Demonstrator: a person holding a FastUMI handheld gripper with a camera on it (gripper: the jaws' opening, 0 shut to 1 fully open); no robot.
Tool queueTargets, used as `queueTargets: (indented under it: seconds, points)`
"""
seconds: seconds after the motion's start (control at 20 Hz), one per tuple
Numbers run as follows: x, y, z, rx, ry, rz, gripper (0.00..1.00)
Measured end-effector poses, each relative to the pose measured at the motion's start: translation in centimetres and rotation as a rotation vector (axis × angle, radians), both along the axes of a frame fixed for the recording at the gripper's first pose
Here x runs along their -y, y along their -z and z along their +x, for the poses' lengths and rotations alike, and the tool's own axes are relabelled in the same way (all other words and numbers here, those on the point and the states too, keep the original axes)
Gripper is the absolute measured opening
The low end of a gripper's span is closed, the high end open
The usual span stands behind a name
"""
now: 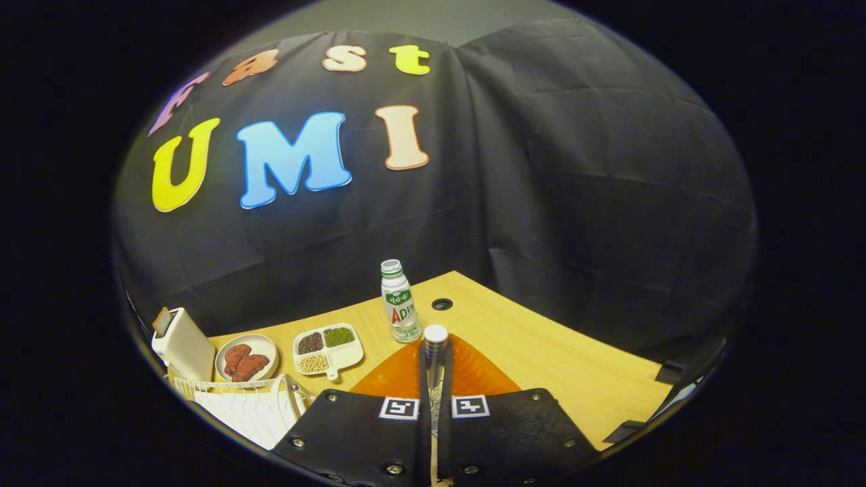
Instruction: Take the plate from the dish rack, then take the spoon from the basket and place it into the plate.
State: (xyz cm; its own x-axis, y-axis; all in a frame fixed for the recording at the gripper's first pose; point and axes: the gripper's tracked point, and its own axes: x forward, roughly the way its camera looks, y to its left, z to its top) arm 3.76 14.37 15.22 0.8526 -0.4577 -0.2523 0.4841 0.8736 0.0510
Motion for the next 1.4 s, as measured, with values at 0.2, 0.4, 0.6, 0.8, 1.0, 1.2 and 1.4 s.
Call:
queueTargets:
  seconds: [0.2, 0.4, 0.6, 0.8, 1.0, 1.2, 1.4]
  points:
    - [-3.0, -3.9, -2.6, 0.043, -0.054, -0.052, 0.03]
    - [-7.2, -5.7, -5.4, 0.059, -0.133, -0.078, 0.03]
    - [-12.7, -5.5, -8.2, 0.046, -0.249, -0.096, 0.03]
    - [-18.7, -4.0, -11.1, 0.018, -0.374, -0.099, 0.03]
    - [-24.0, -1.0, -14.0, -0.031, -0.491, -0.108, 0.03]
    - [-28.3, 2.8, -16.2, -0.086, -0.599, -0.125, 0.03]
    - [-31.1, 6.1, -17.2, -0.124, -0.672, -0.133, 0.03]
